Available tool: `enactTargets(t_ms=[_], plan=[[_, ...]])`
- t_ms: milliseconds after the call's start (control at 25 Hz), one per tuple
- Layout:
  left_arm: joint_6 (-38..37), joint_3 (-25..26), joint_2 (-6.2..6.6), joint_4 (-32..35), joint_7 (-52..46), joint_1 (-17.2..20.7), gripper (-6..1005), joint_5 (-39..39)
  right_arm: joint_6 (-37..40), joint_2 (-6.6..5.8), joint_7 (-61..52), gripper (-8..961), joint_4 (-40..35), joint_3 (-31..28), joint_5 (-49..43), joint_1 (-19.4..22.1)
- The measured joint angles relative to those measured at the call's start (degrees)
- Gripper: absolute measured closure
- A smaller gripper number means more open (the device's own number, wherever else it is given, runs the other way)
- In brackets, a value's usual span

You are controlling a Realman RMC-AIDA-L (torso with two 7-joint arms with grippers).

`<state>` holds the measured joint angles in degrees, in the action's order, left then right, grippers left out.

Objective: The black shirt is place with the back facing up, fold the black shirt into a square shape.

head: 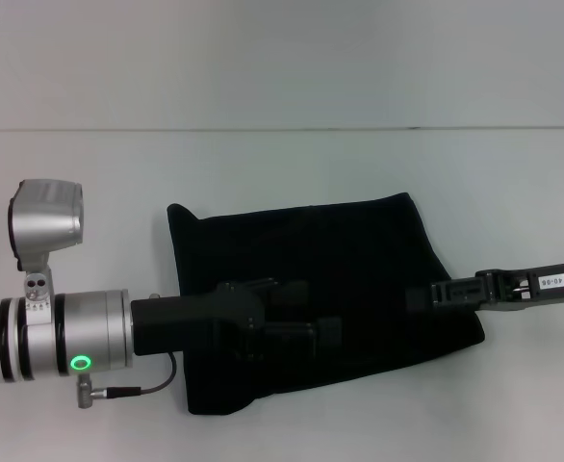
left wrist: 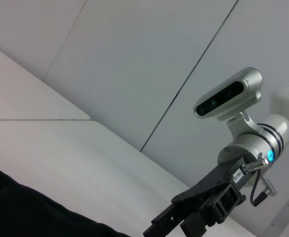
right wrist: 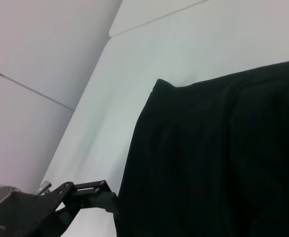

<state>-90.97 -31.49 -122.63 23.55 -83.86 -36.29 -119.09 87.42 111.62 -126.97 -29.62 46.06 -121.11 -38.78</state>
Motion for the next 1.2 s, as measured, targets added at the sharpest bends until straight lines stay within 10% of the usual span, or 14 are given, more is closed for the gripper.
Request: enactTargets(t_ms=[1200], plan=[[-0.08,0.03,0.03,0.09,0.74,0.04,49,0.00,-13.08,4.75,0.75,234,4.58,3.56,0.00,-5.81]])
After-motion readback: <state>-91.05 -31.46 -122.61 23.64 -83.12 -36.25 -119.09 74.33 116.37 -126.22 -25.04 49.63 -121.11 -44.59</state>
